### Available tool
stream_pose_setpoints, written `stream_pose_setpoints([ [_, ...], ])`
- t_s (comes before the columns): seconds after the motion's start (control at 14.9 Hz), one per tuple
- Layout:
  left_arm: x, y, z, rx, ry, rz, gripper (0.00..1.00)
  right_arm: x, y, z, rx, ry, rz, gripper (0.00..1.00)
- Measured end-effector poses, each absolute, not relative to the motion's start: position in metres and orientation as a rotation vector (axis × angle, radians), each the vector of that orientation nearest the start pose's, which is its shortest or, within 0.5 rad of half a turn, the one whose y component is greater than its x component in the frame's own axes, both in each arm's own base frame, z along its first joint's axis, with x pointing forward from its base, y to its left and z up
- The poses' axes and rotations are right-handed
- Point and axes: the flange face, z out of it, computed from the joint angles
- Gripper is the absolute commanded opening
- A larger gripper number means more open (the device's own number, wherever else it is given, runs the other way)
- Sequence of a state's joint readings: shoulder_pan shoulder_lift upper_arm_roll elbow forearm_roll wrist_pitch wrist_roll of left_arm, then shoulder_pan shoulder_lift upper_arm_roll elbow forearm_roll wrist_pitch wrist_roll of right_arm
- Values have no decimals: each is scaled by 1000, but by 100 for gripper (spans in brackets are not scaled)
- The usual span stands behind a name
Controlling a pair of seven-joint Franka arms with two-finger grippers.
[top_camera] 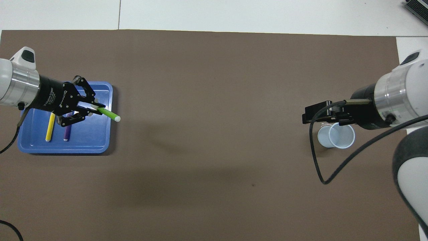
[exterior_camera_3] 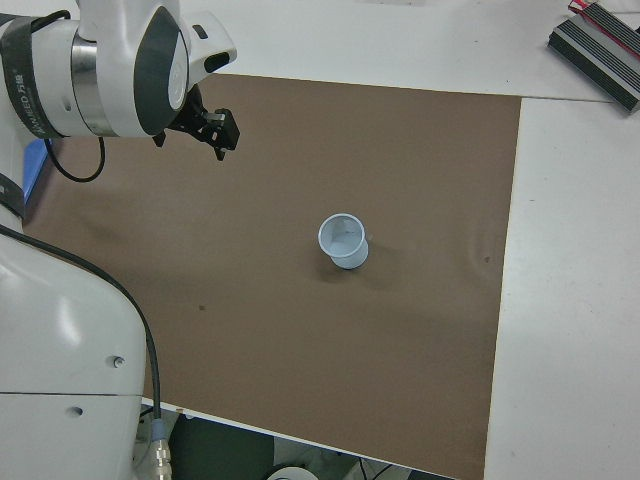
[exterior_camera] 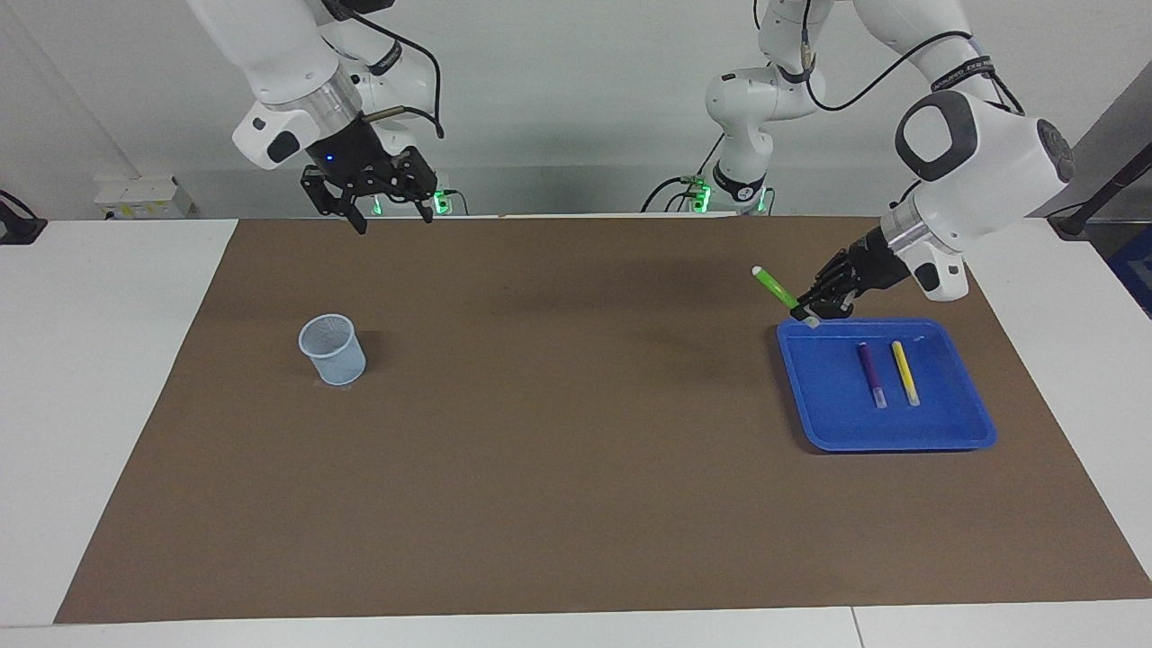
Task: Transfer and insert pens with both arms
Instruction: 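Lift the green pen with the left gripper while the right gripper approaches, then grasp the green pen tip with the right gripper from the left gripper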
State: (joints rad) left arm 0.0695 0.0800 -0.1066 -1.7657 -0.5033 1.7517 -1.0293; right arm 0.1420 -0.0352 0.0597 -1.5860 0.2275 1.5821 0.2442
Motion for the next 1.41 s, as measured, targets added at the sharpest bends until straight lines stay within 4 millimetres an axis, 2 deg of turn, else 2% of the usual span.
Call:
stream_pose_setpoints([
  [0.2,571,-72,531,-2827,-2050,670,0,530,152,638,-2822,165,4,100],
  [0.47,558,-103,543,-2646,-2218,750,0,537,171,628,-2640,366,-9,100],
  [0.67,549,-125,543,-2558,-2266,787,0,532,211,634,-2539,514,-24,100],
  [1.0,533,-138,539,-2475,-2314,859,0,512,280,640,-2427,585,-63,100],
  [1.21,525,-149,539,-2443,-2329,885,0,492,328,628,-2370,635,-65,100],
  [1.41,521,-151,535,-2420,-2341,915,0,484,354,614,-2336,658,-82,100],
])
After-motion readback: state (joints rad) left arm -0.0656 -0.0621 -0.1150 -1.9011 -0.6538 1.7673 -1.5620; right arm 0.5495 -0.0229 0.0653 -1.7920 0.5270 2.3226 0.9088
